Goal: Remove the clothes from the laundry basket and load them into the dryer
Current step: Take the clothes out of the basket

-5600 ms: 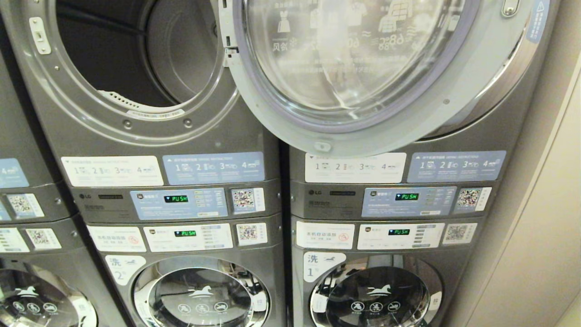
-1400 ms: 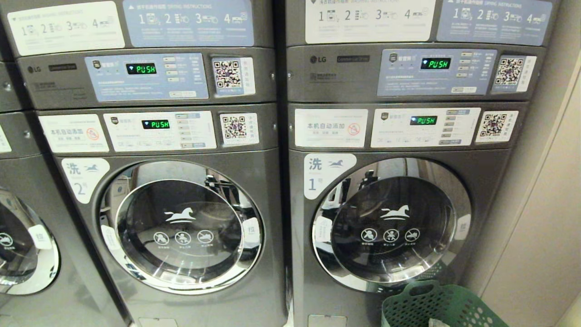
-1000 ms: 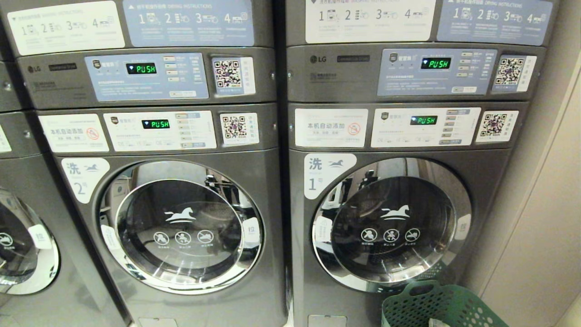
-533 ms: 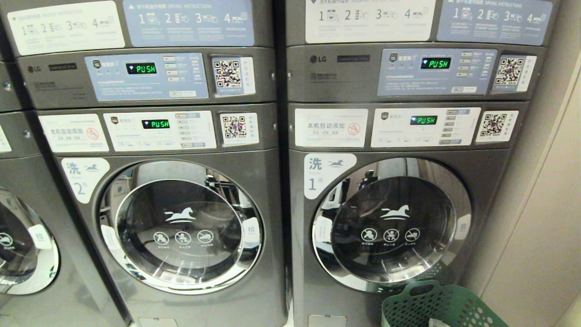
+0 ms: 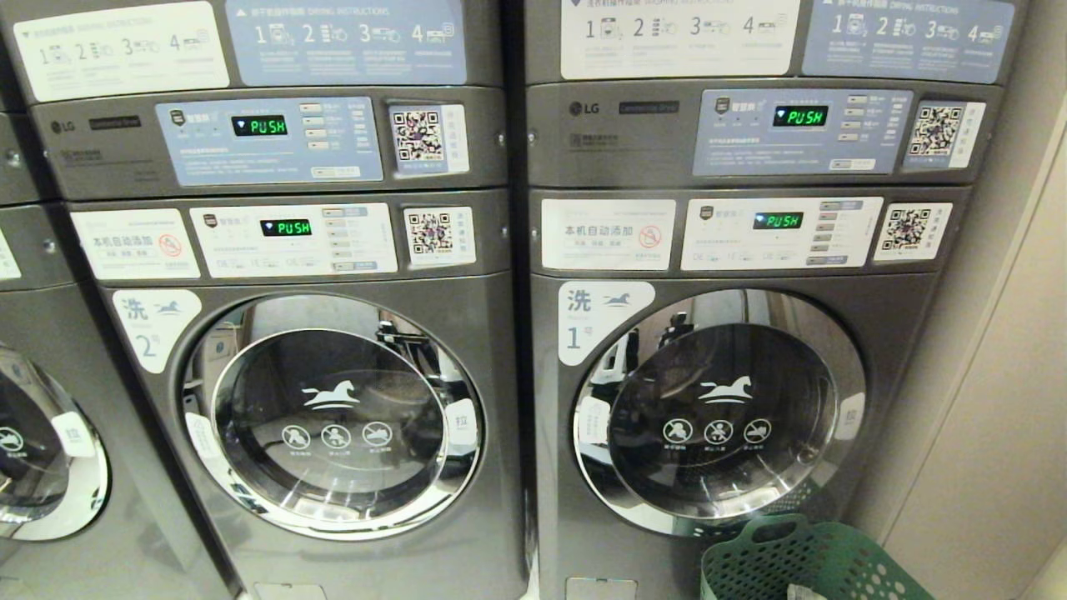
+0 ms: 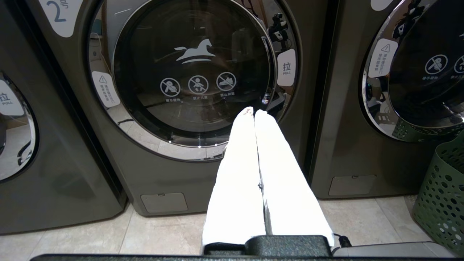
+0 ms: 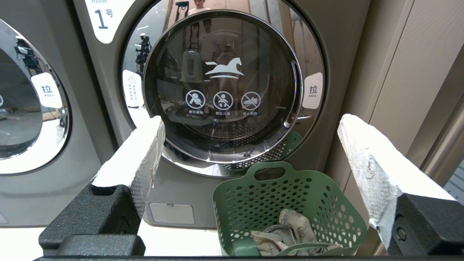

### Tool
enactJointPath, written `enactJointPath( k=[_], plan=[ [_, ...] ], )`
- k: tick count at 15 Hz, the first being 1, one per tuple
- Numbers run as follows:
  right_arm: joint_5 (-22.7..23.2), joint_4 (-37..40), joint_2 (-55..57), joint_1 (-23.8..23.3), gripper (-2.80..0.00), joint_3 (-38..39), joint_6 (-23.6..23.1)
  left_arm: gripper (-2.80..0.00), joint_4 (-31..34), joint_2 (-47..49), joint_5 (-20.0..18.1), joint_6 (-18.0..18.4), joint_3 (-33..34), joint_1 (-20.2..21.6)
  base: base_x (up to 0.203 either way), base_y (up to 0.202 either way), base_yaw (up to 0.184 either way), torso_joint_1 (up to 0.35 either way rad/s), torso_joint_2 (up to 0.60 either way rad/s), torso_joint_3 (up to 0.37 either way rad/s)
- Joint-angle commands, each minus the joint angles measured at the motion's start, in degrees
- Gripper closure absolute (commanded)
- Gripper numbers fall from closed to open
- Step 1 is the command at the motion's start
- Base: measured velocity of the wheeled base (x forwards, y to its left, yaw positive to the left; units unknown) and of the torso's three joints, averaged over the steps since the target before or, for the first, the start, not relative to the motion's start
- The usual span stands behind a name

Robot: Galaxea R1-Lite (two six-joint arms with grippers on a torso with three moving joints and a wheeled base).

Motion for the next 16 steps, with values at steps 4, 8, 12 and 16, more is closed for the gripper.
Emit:
enactJointPath(
  k=[4,8,12,16],
  plan=[
    [0.0,0.0,-0.1,0.0,-2.80,0.0,0.0,0.00,0.1,-0.1,0.4,-0.1,0.0,0.0,0.000,0.000,0.000,0.000,0.00,0.000],
    [0.0,0.0,-0.1,0.0,-2.80,0.0,0.0,0.00,0.0,-0.1,0.9,-1.6,0.0,0.0,0.000,0.000,0.000,0.005,0.00,-0.150],
    [0.1,0.0,-0.1,0.0,-2.80,0.0,-0.8,0.00,0.1,-0.1,1.3,-1.5,0.0,0.0,0.000,0.000,0.000,0.003,0.00,-0.198],
    [0.0,0.1,-0.1,0.0,-2.80,-0.1,-0.8,0.00,0.3,-0.1,0.9,-1.1,-0.1,0.0,0.000,0.000,0.000,0.004,0.00,-0.198]
  ],
)
